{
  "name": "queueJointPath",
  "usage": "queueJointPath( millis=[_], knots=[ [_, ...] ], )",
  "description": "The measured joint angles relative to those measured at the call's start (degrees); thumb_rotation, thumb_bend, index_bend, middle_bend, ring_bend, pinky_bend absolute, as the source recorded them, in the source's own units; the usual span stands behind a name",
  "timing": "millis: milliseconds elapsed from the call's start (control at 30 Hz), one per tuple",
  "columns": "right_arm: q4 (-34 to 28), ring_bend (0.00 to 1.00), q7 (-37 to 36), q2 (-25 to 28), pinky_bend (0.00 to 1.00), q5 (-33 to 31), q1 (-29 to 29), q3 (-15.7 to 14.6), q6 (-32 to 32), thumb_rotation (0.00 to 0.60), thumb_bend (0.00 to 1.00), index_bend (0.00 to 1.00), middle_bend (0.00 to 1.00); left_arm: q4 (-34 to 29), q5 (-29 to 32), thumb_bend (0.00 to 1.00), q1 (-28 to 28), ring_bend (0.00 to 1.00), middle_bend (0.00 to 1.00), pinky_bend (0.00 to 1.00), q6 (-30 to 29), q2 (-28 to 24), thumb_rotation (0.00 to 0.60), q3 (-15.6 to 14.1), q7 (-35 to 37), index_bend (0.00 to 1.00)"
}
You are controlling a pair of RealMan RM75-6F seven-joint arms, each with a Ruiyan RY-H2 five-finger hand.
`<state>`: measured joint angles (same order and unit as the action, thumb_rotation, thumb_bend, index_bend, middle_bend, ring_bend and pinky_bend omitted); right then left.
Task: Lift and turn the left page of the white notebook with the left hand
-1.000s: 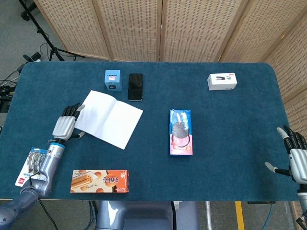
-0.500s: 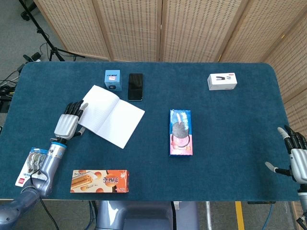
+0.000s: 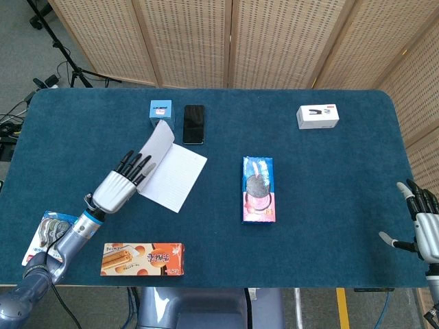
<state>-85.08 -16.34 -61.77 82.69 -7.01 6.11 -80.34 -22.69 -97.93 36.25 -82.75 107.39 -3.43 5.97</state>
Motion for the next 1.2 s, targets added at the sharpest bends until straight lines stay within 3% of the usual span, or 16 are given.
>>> queueJointPath(
  millis=[200, 467, 767, 933, 1200],
  knots=[
    [0.19, 0.0, -0.69, 0.18, 0.0, -0.13, 0.08, 0.08, -0.02, 0.6, 0.0, 0.0, 0.0, -1.92, -2.34, 0.3, 0.76, 0.0, 0.0, 0.0, -4.37, 0.01, 0.6, -1.98, -2.69, 0.0],
    [0.08, 0.0, -0.74, 0.26, 0.0, 0.22, 0.1, -0.02, -0.16, 0.6, 0.0, 0.0, 0.0, -8.6, -1.75, 0.1, -0.08, 0.0, 0.0, 0.0, -9.57, -5.06, 0.6, -0.7, 2.66, 0.0],
    [-0.22, 0.0, -0.33, 0.25, 0.0, 0.23, 0.3, -0.1, -0.46, 0.6, 0.0, 0.0, 0.0, -16.98, 0.71, 0.1, -1.69, 0.0, 0.0, 0.0, -13.93, -10.78, 0.6, 2.57, 6.58, 0.0],
    [-0.32, 0.0, -0.44, 0.32, 0.0, 0.36, 0.38, -0.1, -0.69, 0.6, 0.0, 0.0, 0.0, -24.46, 5.33, 0.08, -5.09, 0.0, 0.0, 0.0, -12.09, -15.82, 0.6, 3.69, 9.09, 0.0],
    [-0.69, 0.0, -0.05, 0.34, 0.0, 0.78, 0.62, -0.25, -1.27, 0.6, 0.0, 0.0, 0.0, -44.53, 16.85, 0.08, -13.73, 0.0, 0.0, 0.0, -4.07, -29.6, 0.6, 4.38, 12.35, 0.0]
  ],
)
